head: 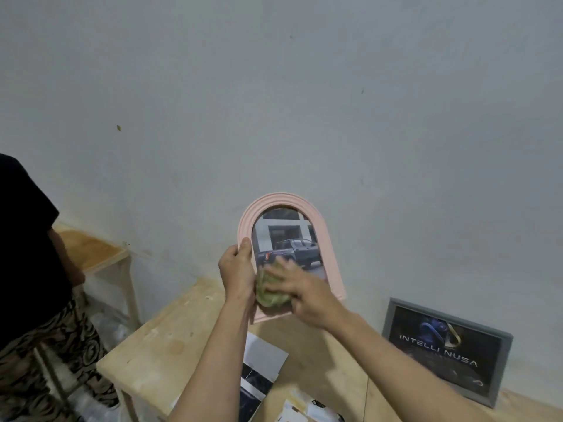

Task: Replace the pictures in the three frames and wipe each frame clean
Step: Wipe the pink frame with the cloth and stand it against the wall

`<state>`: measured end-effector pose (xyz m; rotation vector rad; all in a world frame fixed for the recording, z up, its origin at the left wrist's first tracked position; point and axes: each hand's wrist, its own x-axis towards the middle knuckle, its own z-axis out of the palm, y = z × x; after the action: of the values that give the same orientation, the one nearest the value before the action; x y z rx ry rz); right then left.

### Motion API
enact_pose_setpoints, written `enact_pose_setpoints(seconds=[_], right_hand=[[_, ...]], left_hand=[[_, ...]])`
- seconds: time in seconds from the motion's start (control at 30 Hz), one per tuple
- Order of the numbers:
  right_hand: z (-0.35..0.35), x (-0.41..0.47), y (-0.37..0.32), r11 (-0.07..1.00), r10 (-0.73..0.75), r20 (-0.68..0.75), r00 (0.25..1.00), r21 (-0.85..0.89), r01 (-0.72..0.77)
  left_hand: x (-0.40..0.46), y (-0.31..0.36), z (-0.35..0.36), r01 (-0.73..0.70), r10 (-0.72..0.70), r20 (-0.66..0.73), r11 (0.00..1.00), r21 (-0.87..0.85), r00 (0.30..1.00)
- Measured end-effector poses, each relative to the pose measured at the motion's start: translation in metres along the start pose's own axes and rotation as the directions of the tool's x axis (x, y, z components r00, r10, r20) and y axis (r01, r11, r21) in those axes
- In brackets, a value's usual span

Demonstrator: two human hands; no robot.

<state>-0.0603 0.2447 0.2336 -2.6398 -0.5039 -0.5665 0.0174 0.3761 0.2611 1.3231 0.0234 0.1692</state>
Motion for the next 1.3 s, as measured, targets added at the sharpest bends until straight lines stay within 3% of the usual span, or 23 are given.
enact_pose_setpoints(seconds=[0.07, 0.13, 0.17, 0.2, 0.27, 0.33, 0.37, 0.5, 0.63, 0.77, 0.83, 0.9, 1.0, 1.13, 1.23, 1.3], right_hand=[[0.005, -0.015, -0.005, 0.997, -0.070, 0.159, 0.985, -0.009, 0.073], [-0.011, -0.014, -0.011, 0.998, 0.015, 0.313, 0.950, 0.052, -0.033], [-0.022, -0.010, -0.015, 0.991, 0.056, 0.325, 0.944, 0.101, -0.094], [-0.031, -0.003, -0.017, 0.978, 0.086, 0.274, 0.958, 0.162, -0.135], [-0.048, 0.017, -0.016, 0.962, 0.127, 0.006, 0.992, 0.242, -0.124], [-0.049, 0.041, -0.006, 0.986, 0.116, -0.217, 0.969, 0.146, -0.085], [-0.045, 0.050, -0.003, 0.989, 0.131, -0.232, 0.964, 0.094, -0.112], [0.004, 0.033, -0.003, 0.994, 0.100, -0.044, 0.994, 0.049, -0.098], [0.041, -0.012, 0.003, 0.986, 0.003, 0.168, 0.986, 0.164, -0.031], [0.015, -0.008, 0.017, 0.854, 0.235, 0.397, 0.887, 0.352, -0.384], [0.001, 0.000, 0.020, 0.858, 0.273, 0.317, 0.908, 0.346, -0.379], [0.002, 0.009, 0.020, 0.956, 0.131, 0.165, 0.978, 0.238, -0.169], [0.030, 0.000, 0.034, 0.991, -0.044, 0.280, 0.959, 0.133, 0.007], [0.036, -0.036, 0.091, 0.976, 0.090, 0.368, 0.925, 0.150, -0.155], [0.030, -0.060, 0.131, 0.925, 0.247, 0.401, 0.882, 0.173, -0.338], [0.027, -0.058, 0.144, 0.877, 0.348, 0.349, 0.870, 0.207, -0.434]], left_hand=[[0.004, -0.008, -0.010, 0.018, -0.018, -0.003, 0.999, 0.031, 1.000], [0.001, -0.017, -0.017, 0.033, -0.032, -0.020, 0.998, 0.057, 0.999], [0.000, -0.021, -0.017, 0.045, -0.044, -0.031, 0.998, 0.052, 0.999], [0.000, -0.023, -0.018, 0.051, -0.050, -0.027, 0.998, 0.048, 0.998], [0.003, -0.026, -0.016, 0.041, -0.041, -0.003, 0.998, 0.055, 0.999], [0.004, -0.025, -0.009, 0.031, -0.034, 0.057, 0.998, 0.046, 0.998], [0.003, -0.025, -0.005, 0.029, -0.032, 0.092, 0.999, 0.034, 0.995], [0.011, -0.029, -0.003, 0.129, -0.123, 0.087, 0.989, -0.074, 0.989], [0.025, -0.041, -0.013, 0.093, -0.094, 0.007, 0.992, 0.083, 0.996], [0.014, -0.064, -0.008, 0.191, -0.186, -0.049, 0.973, 0.128, 0.981], [0.019, -0.069, -0.003, 0.236, -0.230, -0.060, 0.962, 0.139, 0.971], [0.030, -0.075, 0.004, 0.276, -0.278, -0.020, 0.943, 0.188, 0.960], [0.044, -0.088, 0.014, 0.347, -0.358, 0.016, 0.915, 0.205, 0.934], [0.052, -0.103, 0.010, 0.436, -0.439, -0.023, 0.882, 0.178, 0.898], [0.048, -0.118, 0.016, 0.408, -0.409, -0.048, 0.878, 0.251, 0.911], [0.040, -0.128, 0.026, 0.349, -0.368, -0.006, 0.875, 0.335, 0.930]])
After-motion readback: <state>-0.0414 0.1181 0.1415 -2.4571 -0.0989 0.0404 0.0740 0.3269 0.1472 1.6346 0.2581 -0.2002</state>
